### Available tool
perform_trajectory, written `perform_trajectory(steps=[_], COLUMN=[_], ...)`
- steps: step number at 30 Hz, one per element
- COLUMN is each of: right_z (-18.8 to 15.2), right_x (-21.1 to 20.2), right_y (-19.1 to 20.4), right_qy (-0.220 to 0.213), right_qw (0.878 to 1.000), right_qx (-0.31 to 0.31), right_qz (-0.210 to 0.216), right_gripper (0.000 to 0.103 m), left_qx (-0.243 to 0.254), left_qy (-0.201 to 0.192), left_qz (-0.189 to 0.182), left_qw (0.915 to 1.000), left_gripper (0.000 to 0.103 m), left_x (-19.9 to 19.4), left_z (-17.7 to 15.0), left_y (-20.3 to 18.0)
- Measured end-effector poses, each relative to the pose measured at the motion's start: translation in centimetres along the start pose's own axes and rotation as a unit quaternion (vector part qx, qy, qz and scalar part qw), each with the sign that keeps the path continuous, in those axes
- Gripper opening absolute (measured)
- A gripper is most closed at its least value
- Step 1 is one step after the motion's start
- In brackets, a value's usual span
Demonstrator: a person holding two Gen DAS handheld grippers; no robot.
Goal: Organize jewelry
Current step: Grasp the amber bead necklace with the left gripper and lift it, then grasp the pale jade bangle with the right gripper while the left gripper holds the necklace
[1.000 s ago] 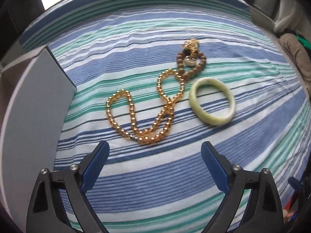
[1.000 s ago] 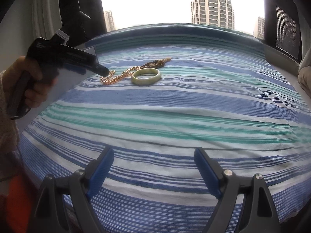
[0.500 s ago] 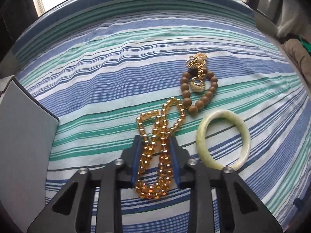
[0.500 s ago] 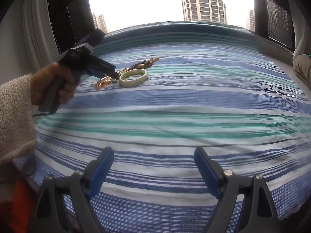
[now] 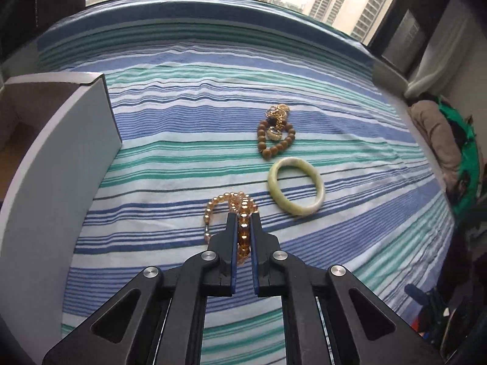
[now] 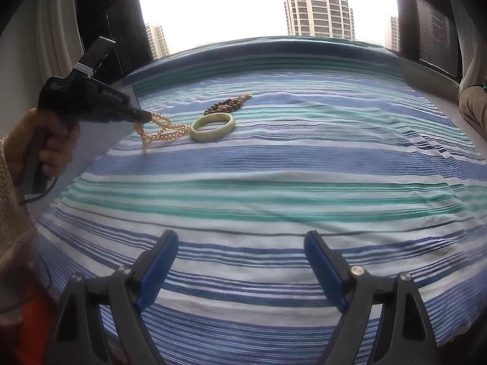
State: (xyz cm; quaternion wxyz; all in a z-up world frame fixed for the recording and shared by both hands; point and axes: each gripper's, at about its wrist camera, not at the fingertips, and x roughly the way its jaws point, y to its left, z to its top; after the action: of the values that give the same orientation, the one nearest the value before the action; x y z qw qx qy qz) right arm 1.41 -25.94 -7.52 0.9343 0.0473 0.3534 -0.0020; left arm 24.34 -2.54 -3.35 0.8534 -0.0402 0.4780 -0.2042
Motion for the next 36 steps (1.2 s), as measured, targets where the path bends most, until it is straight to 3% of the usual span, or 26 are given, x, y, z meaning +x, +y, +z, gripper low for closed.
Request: perform_trajectory(steps=[6,21,24,29,30,33,36], right_z=[-0.1,-0.1,2.3,10.4,12.0,15.6,17.6], right_x=[-0.1,0.4,0.1,1.9,2.7,6.4,11.0], right_y=[0.5,2.1,1.9,0.9,1.3,3.0,5.4], right_qy=[0.001,0.021,0.025,0.066,0.073,0.101,0.152], right_qw=[1.0,0.999,0.998,0.993,0.992,0.988,0.976], right_qx=[-0.007,-0.026,-0.033,-0.019,-0.022,-0.068,-0.085], right_qz=[0.001,0.009,0.042,0.094,0.103,0.096,0.129], right_gripper=[0.086,0.086,0.086,0.086,0.084,0.04,0.038], left_qx=[-0.027,-0.054,-0.056,-0.055,-0.056,-0.065,-0.08], left_qy=[-0.023,-0.064,-0.078,-0.108,-0.114,-0.124,-0.13], left_qz=[-0.027,-0.044,-0.05,-0.047,-0.047,-0.045,-0.045], left_qw=[0.999,0.9956,0.9941,0.9915,0.9908,0.9892,0.9872], left_gripper=[0.005,0.005,0.005,0.005,0.005,0.005,0.005], left_x=[-4.0,-11.1,-13.2,-16.9,-17.4,-18.8,-20.0], left_z=[-1.7,-5.7,-5.7,-6.4,-6.7,-7.5,-8.2], left_y=[0.4,1.7,1.8,2.1,2.3,3.0,3.9])
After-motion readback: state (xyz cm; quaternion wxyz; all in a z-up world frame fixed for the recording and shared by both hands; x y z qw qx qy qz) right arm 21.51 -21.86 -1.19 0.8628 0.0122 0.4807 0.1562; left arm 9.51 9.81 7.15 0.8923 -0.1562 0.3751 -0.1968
